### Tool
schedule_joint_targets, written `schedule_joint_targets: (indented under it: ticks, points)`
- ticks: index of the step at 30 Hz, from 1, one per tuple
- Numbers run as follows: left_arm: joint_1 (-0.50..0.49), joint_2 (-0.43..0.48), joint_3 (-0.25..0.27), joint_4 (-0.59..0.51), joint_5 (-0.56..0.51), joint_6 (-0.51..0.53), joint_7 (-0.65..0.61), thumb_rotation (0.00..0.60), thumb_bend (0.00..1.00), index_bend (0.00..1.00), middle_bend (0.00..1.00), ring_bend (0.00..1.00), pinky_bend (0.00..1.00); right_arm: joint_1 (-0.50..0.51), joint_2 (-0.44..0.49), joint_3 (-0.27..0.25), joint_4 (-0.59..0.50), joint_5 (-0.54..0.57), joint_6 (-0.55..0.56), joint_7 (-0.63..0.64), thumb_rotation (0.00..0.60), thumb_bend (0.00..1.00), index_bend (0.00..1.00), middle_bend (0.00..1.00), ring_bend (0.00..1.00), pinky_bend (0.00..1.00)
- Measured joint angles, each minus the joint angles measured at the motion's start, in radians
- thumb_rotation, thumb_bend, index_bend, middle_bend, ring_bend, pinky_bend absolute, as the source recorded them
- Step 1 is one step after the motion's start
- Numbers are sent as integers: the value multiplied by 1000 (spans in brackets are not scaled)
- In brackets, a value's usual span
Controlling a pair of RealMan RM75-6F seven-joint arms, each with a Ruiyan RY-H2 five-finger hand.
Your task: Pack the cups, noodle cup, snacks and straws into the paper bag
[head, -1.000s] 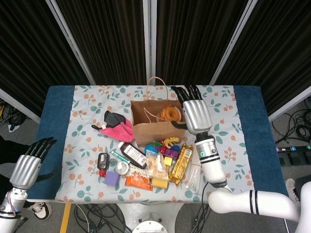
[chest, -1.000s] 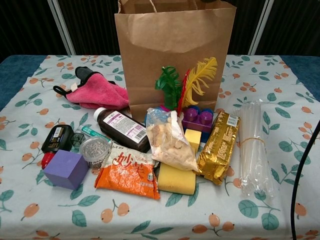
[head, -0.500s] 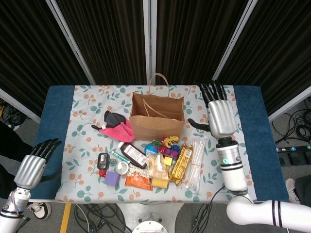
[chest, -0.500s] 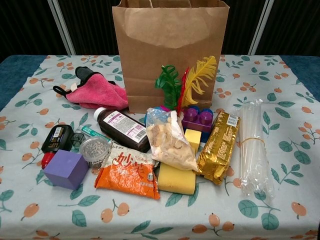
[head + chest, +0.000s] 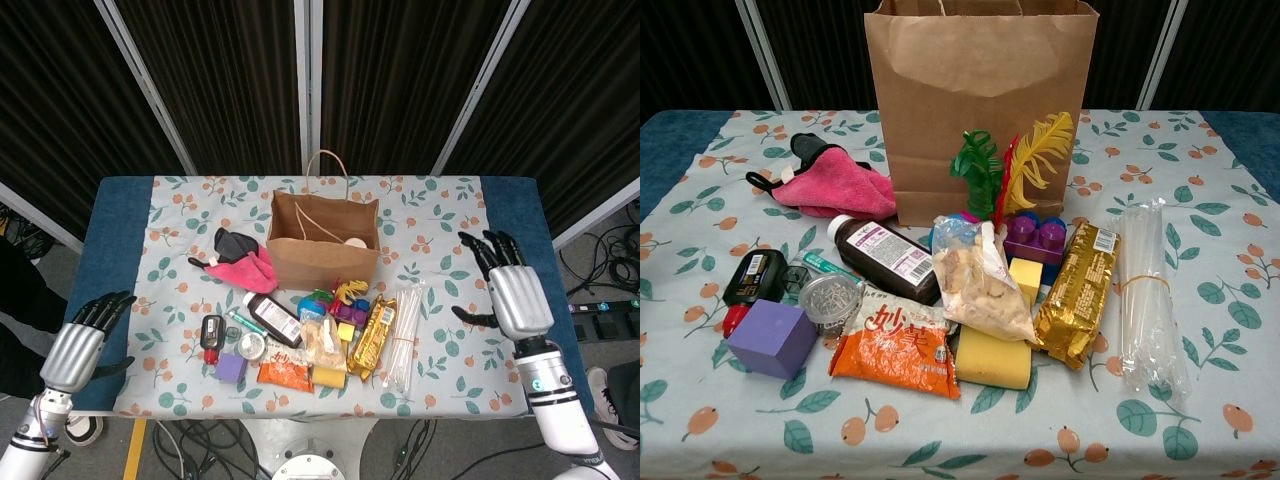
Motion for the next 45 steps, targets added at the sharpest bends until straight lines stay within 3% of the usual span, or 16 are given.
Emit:
schedule_joint_targets:
  ticks: [7, 23, 28, 35, 45]
  points:
    - [10, -2, -3, 6, -8, 15, -1, 600, 103, 177, 216, 149, 206, -14, -58, -99, 24, -123, -82, -48, 600, 0, 135, 196, 76, 0]
    - [34, 6, -22, 26, -38, 47, -31, 600, 103, 177, 216, 149, 206, 54, -309, -154, 41, -191, -205, -323, 600, 0, 248, 258, 122, 0]
    - [35, 4, -27, 39, -44, 48, -47, 600, 103, 176, 216, 149, 206, 58, -333, -168, 65, -303, -184, -419, 600, 0, 251, 258, 122, 0]
    - [34, -5, -30, 54, -47, 46, -62, 600, 103, 177, 216, 149, 206, 97, -321, -163, 116, -490, -188, -550, 600, 0, 270, 260, 122, 0]
    - [32, -16, -33, 72, -52, 40, -70, 600, 103, 177, 216, 149, 206, 228, -308, -94, 186, -425, -415, -655, 600, 0, 271, 251, 122, 0]
